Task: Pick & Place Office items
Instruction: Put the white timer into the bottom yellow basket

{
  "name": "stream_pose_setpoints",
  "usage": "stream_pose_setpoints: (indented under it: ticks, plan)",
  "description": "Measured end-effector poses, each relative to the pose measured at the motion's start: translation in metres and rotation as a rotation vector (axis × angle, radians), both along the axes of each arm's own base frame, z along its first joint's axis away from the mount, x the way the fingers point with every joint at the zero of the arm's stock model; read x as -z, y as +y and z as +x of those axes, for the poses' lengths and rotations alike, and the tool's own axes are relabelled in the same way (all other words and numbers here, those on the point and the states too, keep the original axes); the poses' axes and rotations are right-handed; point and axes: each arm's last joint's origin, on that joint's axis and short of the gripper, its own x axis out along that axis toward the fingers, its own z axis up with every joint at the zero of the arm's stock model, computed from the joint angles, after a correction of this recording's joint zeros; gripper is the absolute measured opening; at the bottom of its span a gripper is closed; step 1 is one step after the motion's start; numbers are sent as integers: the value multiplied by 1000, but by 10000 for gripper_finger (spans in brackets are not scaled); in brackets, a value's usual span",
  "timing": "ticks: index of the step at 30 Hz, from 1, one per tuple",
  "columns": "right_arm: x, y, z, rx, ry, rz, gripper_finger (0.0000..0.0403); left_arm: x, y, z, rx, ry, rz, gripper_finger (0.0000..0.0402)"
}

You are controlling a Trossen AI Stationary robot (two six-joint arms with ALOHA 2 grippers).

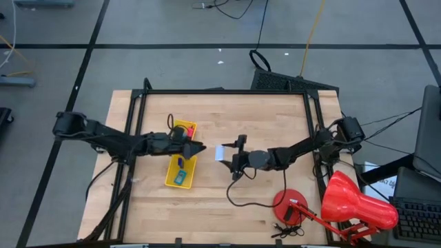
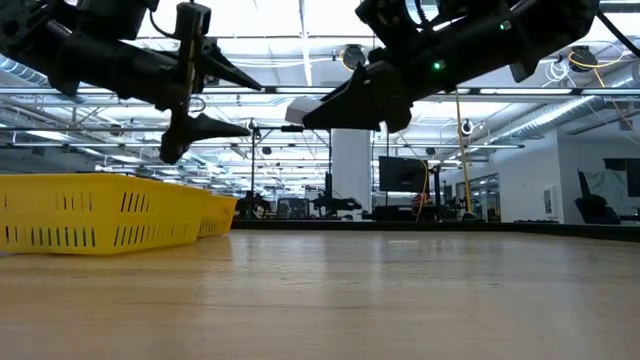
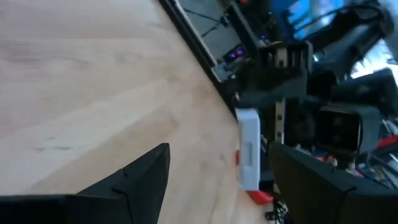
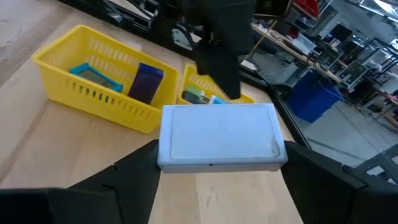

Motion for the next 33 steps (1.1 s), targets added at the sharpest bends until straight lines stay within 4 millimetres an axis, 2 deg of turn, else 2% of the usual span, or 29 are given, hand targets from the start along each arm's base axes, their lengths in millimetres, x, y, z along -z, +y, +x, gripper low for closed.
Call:
stream_pose_setpoints:
  ticks: [9, 20, 28, 33]
  plan:
    - [0, -2, 0, 3, 3, 1, 288, 16, -9, 18, 55, -39, 39, 273]
    - [0, -2, 0, 3, 4, 3, 288, 0, -20, 61, 196, -69, 144, 273]
    - [1, -2, 0, 3, 15, 1, 288, -1, -20, 65, 201, -36, 145, 271]
    - [1, -1, 0, 3, 14, 1, 288, -1, -19, 65, 199, -33, 150, 225]
